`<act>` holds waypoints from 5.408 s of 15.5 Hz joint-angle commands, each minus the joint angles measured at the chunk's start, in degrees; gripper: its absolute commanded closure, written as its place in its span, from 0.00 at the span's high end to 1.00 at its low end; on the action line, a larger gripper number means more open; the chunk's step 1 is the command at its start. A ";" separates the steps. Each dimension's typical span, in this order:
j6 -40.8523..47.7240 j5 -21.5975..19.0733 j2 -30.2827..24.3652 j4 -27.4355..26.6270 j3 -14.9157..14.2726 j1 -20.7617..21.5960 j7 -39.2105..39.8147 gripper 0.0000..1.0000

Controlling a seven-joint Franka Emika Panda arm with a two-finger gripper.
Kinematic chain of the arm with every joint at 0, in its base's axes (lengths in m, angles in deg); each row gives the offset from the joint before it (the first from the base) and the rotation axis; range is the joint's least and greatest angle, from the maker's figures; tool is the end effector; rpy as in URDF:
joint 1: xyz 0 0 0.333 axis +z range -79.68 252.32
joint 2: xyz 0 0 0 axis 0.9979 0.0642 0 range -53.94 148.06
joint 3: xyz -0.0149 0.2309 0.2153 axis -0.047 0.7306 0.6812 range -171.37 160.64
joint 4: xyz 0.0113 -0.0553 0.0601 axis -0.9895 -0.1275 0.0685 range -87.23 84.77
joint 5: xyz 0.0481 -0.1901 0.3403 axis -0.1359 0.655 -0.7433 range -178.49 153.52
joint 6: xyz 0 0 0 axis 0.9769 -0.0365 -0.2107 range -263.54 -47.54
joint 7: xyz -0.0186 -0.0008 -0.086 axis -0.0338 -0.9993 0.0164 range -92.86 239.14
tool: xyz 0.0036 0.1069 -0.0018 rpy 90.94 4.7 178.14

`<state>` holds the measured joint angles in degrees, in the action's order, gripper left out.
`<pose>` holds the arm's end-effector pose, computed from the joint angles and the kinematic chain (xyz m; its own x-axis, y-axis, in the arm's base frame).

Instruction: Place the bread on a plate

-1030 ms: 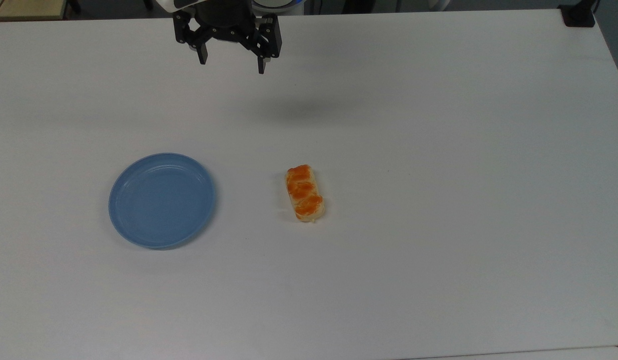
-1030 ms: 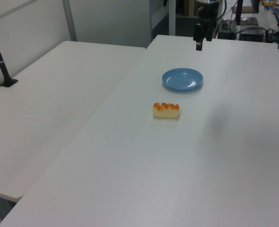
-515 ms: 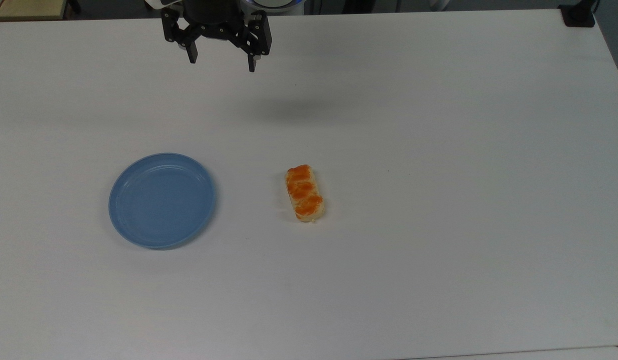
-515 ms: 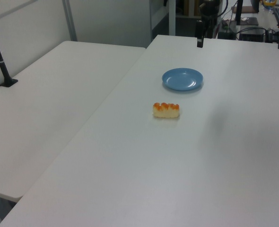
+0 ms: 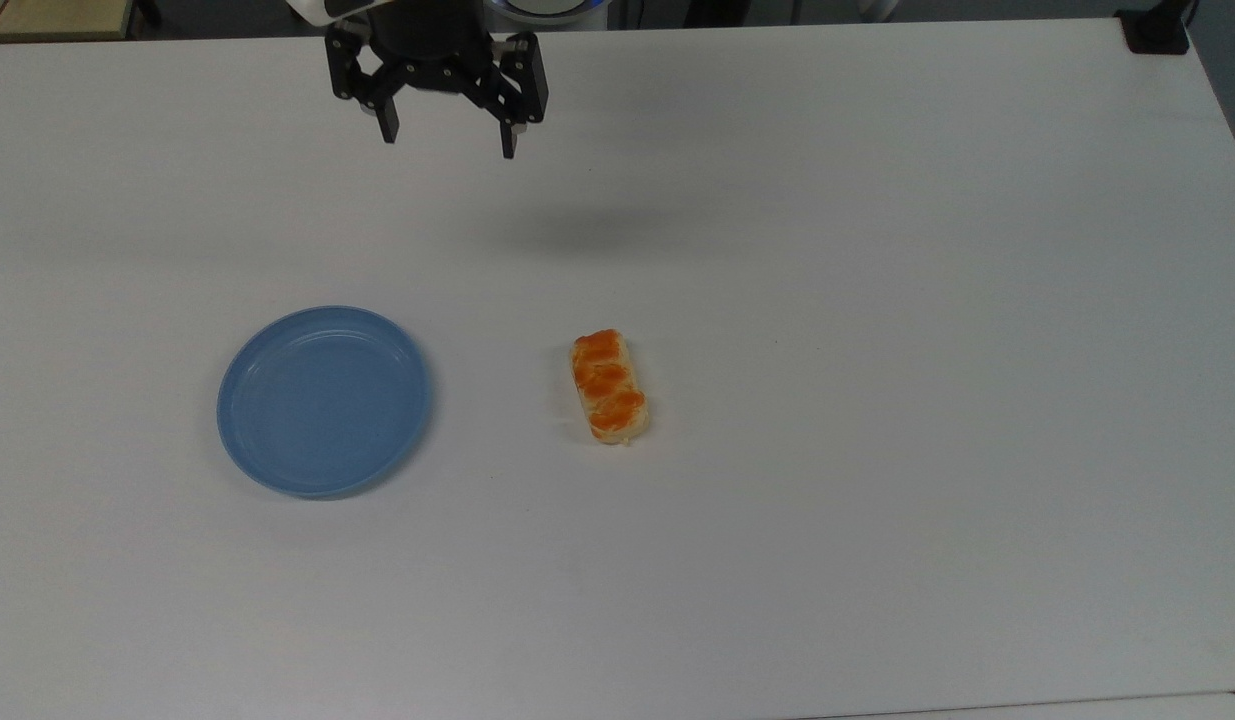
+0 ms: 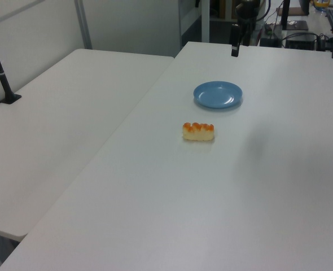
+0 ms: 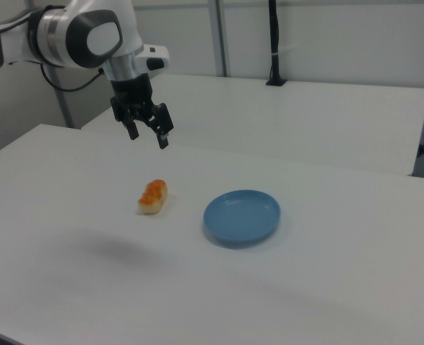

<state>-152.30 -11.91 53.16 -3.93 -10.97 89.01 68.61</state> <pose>0.6038 -0.0288 0.5626 0.9882 -0.1254 0.0883 -0.1271 -0.9918 0.0134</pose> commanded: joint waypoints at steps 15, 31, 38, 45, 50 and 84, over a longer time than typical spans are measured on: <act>-17.00 -3.13 17.01 -0.37 -0.20 8.38 3.74 1.00; -29.39 3.12 25.46 -0.63 -0.20 10.76 -1.01 0.29; -25.46 2.85 21.86 -0.28 -0.20 9.27 1.44 0.24; -23.41 2.33 17.90 -0.19 -5.63 3.82 12.07 0.32; -29.45 0.92 19.04 -0.72 -10.22 0.84 17.18 0.39; 7.79 -1.80 -0.73 1.82 -0.81 -0.66 7.17 1.00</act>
<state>-144.55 -12.49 53.72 -2.51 -12.60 90.31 75.76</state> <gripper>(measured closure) 0.000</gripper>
